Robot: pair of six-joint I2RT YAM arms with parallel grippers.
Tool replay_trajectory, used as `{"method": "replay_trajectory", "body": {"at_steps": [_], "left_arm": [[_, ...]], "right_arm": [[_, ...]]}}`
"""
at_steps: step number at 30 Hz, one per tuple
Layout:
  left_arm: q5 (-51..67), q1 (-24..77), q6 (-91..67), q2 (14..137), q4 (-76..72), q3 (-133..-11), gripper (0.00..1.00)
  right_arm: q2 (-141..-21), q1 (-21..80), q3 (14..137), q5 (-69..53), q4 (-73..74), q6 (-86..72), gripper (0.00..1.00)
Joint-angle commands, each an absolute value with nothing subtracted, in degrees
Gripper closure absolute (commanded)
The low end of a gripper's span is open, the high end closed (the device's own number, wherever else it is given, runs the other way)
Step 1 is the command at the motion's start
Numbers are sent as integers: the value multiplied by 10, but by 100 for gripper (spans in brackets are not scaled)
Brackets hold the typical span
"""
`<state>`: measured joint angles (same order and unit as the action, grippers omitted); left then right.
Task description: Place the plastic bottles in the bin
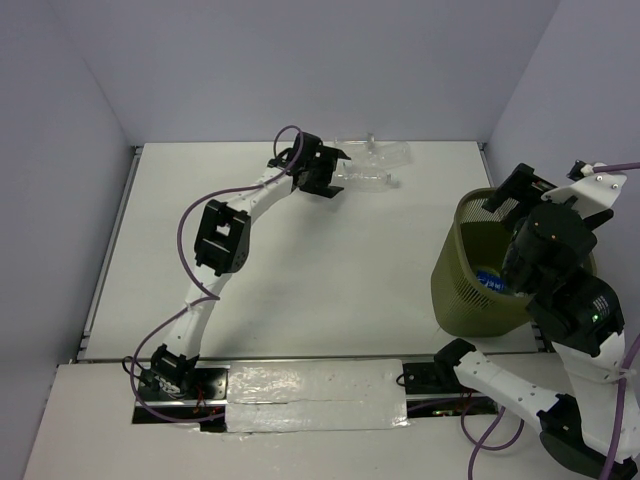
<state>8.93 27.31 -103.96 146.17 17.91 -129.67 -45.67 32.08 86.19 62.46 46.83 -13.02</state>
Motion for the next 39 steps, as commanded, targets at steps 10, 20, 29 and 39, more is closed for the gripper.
{"method": "replay_trajectory", "body": {"at_steps": [10, 20, 29, 39], "left_arm": [[32, 278, -1058, 1489, 176, -1322, 1], [26, 285, -1051, 1486, 164, -1289, 17], [26, 285, -1020, 1436, 148, -1220, 34], [20, 285, -871, 1286, 135, -1127, 53]], "right_arm": [[-466, 318, 876, 624, 481, -139, 0], [-476, 318, 878, 614, 480, -143, 0], [-475, 318, 882, 605, 492, -159, 0], [-483, 317, 892, 555, 497, -156, 0]]}}
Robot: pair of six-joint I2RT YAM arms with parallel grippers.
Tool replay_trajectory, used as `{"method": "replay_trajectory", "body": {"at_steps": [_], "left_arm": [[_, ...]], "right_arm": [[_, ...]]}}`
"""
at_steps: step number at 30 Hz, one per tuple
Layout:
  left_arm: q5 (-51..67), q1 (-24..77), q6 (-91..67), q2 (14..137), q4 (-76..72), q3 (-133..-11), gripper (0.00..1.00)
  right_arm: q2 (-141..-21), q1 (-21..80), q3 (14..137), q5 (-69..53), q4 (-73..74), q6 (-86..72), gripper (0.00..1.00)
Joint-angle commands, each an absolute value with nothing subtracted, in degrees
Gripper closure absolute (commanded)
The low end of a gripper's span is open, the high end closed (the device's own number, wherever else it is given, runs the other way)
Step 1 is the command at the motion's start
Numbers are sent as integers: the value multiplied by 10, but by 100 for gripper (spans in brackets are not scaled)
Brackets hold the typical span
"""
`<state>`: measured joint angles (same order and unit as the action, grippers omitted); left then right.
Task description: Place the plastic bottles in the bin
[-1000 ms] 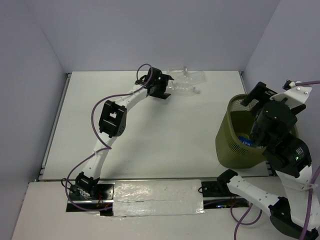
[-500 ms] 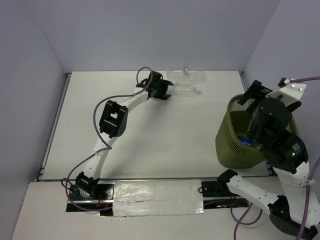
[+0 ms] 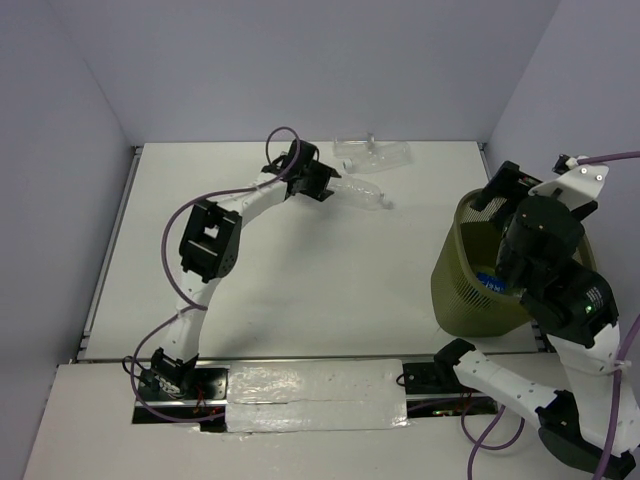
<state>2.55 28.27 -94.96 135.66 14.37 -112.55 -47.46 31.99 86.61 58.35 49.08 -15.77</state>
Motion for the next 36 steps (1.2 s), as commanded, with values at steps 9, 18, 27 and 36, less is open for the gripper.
{"method": "replay_trajectory", "body": {"at_steps": [9, 18, 27, 36], "left_arm": [[93, 271, -625, 1251, 252, -1247, 53], [199, 270, -492, 1176, 328, -1214, 51], [267, 271, -391, 1074, 405, -1155, 50], [322, 271, -385, 1028, 412, -1130, 50]], "right_arm": [[-601, 321, 1004, 302, 549, -91, 0], [-750, 351, 1071, 157, 664, -46, 0], [-818, 381, 1027, 113, 614, -27, 0], [-842, 387, 955, 27, 498, -31, 0]]}}
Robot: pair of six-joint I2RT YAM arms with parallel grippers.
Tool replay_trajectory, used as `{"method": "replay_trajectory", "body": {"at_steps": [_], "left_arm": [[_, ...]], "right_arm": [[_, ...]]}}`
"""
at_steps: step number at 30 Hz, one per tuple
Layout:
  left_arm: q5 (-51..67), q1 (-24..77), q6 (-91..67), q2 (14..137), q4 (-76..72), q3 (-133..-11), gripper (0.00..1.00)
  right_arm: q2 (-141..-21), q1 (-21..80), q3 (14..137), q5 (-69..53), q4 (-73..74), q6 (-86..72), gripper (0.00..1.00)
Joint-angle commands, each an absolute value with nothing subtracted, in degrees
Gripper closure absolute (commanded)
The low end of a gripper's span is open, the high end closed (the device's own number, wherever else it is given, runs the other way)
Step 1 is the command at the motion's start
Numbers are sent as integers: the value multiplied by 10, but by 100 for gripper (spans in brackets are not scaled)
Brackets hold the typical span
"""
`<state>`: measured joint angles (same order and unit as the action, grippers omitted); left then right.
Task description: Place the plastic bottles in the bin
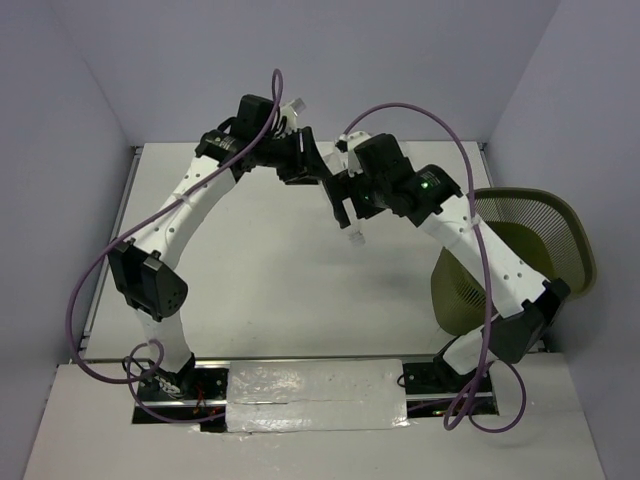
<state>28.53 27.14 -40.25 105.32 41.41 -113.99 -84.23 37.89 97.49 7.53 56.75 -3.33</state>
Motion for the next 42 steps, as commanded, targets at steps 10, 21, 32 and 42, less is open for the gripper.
{"method": "replay_trajectory", "body": {"at_steps": [10, 21, 32, 42], "left_arm": [[355, 271, -401, 1001, 386, -1095, 50], [337, 270, -401, 985, 395, -1097, 2], [248, 175, -335, 942, 475, -1088, 1], [223, 164, -346, 913, 445, -1013, 1]], "right_arm": [[-820, 387, 851, 47, 345, -82, 4], [-778, 388, 832, 97, 340, -110, 53], [-604, 328, 889, 387, 475, -125, 46], [-432, 299, 802, 627, 352, -76, 42]]}}
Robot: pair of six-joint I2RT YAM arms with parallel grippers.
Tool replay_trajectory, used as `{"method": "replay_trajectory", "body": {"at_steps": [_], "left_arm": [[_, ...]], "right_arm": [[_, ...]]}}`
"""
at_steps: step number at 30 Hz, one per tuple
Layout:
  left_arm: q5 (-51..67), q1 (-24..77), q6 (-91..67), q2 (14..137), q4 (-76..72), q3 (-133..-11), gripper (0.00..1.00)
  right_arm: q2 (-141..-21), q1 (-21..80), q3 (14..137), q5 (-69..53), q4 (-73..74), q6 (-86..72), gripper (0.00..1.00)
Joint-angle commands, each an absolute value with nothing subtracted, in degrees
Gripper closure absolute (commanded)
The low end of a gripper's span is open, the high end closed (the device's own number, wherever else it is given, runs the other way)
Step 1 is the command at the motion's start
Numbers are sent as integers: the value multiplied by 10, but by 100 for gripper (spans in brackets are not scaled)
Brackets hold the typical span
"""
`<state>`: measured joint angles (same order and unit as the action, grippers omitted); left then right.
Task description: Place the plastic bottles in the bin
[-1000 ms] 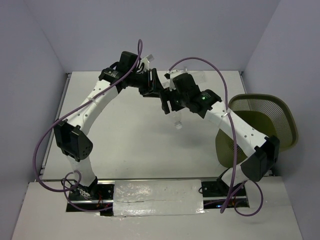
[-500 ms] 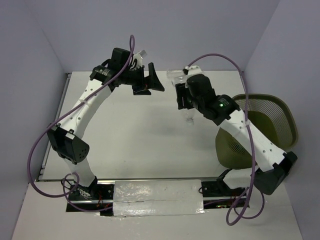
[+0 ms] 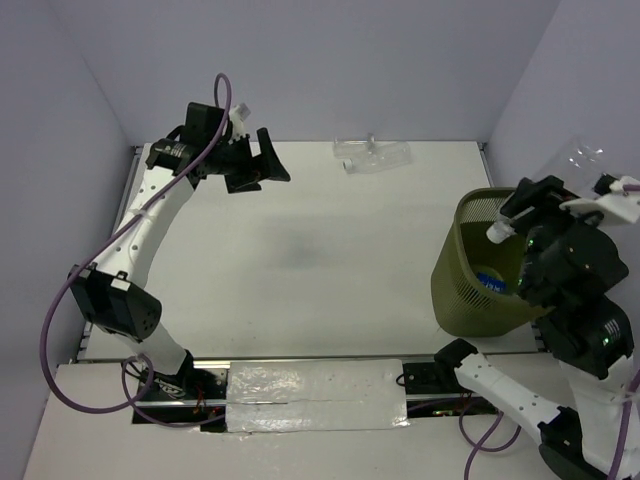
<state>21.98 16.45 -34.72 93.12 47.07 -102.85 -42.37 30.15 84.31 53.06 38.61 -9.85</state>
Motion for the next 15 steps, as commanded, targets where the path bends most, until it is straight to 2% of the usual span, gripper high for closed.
{"method": "replay_trajectory", "body": {"at_steps": [1, 5, 6, 9, 12, 15], "left_arm": [[224, 163, -348, 912, 442, -1009, 1], [221, 157, -347, 910, 439, -994, 1], [217, 156, -347, 911, 439, -993, 1], [211, 154, -345, 913, 445, -994, 1], [200, 151, -341, 915, 452, -998, 1], [190, 149, -338, 912, 454, -998, 1]], "right_arm": [[-417, 300, 792, 639, 351, -75, 41], [-374, 297, 732, 672, 358, -90, 34], [-367, 298, 710, 673, 362, -101, 25], [-360, 298, 700, 670, 404, -139, 7], [-376, 298, 717, 670, 429, -149, 0], [-389, 298, 739, 659, 404, -122, 0]]}}
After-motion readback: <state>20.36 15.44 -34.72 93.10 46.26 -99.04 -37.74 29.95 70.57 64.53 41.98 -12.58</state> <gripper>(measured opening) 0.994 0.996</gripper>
